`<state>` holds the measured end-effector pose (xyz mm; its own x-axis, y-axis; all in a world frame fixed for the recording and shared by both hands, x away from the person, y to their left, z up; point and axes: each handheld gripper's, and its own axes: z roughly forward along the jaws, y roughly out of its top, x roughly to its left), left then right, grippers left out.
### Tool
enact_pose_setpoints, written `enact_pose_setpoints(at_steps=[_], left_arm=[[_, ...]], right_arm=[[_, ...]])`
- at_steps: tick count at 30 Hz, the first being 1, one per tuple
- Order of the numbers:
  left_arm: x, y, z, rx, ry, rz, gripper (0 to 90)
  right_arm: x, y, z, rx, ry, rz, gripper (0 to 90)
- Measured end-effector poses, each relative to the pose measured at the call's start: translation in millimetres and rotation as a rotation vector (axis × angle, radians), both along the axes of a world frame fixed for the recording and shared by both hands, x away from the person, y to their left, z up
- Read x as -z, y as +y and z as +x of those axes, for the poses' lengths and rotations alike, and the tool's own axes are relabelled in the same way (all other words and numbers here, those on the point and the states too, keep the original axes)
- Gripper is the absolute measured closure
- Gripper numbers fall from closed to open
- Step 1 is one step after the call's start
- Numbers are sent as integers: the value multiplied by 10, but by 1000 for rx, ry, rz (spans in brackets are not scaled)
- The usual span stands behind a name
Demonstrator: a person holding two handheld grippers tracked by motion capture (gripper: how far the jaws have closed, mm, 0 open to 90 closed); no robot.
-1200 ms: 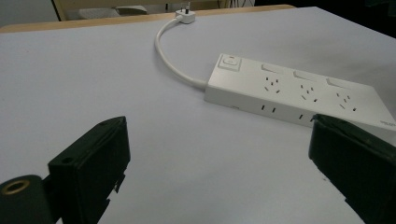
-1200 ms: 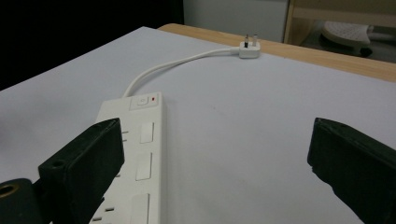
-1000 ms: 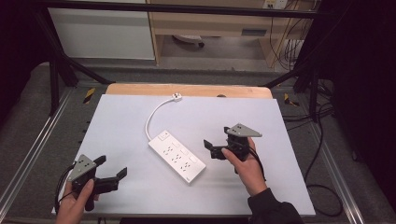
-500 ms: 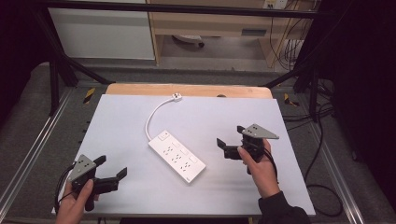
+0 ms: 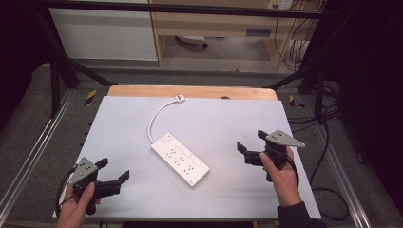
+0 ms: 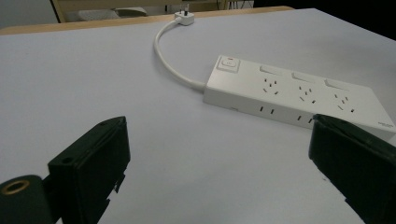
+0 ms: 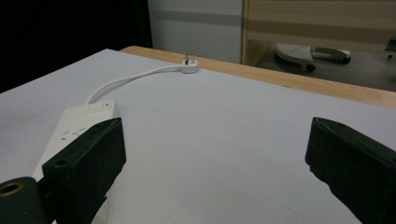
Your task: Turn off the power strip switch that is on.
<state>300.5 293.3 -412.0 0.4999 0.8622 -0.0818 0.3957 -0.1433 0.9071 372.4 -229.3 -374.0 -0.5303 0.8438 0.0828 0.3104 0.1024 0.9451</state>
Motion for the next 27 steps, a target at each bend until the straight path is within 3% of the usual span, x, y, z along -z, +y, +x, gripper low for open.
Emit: enact_pose_setpoints(at_steps=[27], left_arm=[[1,8,4,-10,2,-2,54]], right_arm=[[136,-486,-155,69,16,5,51]])
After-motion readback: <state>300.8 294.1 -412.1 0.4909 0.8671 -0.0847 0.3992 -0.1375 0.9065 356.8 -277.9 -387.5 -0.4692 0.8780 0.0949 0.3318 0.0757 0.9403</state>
